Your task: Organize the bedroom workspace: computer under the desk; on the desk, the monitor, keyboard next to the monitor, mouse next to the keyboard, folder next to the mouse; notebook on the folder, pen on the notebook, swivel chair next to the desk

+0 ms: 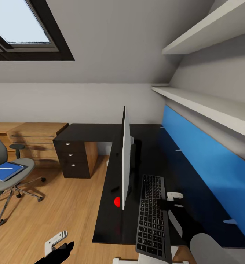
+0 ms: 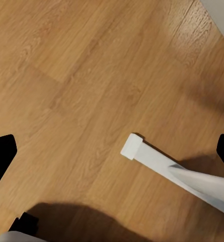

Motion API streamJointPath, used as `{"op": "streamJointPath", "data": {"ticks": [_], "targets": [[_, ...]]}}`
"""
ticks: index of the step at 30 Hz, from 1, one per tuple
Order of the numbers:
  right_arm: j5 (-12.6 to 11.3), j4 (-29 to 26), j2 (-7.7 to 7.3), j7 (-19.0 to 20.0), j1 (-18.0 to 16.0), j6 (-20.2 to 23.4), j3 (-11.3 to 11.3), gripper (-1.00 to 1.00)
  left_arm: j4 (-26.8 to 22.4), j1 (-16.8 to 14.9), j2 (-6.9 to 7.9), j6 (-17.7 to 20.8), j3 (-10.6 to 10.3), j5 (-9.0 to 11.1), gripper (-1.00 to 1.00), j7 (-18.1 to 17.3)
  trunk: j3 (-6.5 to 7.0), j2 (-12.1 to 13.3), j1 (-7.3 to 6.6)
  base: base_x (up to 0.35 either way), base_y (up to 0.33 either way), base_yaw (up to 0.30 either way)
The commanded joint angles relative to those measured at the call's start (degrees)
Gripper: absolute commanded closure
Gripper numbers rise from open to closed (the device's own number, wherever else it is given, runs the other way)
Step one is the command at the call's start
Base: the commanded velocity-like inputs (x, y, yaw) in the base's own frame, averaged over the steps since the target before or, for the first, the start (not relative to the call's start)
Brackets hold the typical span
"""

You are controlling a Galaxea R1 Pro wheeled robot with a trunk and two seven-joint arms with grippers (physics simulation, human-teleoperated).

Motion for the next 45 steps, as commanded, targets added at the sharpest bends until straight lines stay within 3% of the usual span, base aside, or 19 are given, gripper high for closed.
{"op": "streamJointPath", "data": {"ticks": [1,15,22,45], "targets": [[-0.9,0.1,-0.04,-0.3,0.0,0.3,0.3,-1.00,-0.1,0.0,-0.03,0.2,0.1,0.6,-1.00,0.4,-0.07,0.0,0.01,-0.002,0.000,0.000],[-0.9,0.2,-0.04,-0.3,0.0,0.3,0.3,-1.00,-1.8,0.0,-0.19,0.3,0.0,0.6,-1.00,0.8,-0.07,0.0,0.01,0.000,0.000,0.000],[-0.9,0.2,-0.04,-0.3,0.0,0.3,0.3,-1.00,-3.6,0.0,-0.29,0.3,-0.2,0.5,-1.00,0.9,-0.61,-1.2,0.67,0.000,0.000,0.000],[-0.9,0.2,-0.02,-0.3,0.0,0.3,0.3,-1.00,-3.5,0.0,-0.19,0.4,-0.2,0.7,-1.00,0.4,-0.61,-1.2,0.67,-0.027,0.000,0.000]]}}
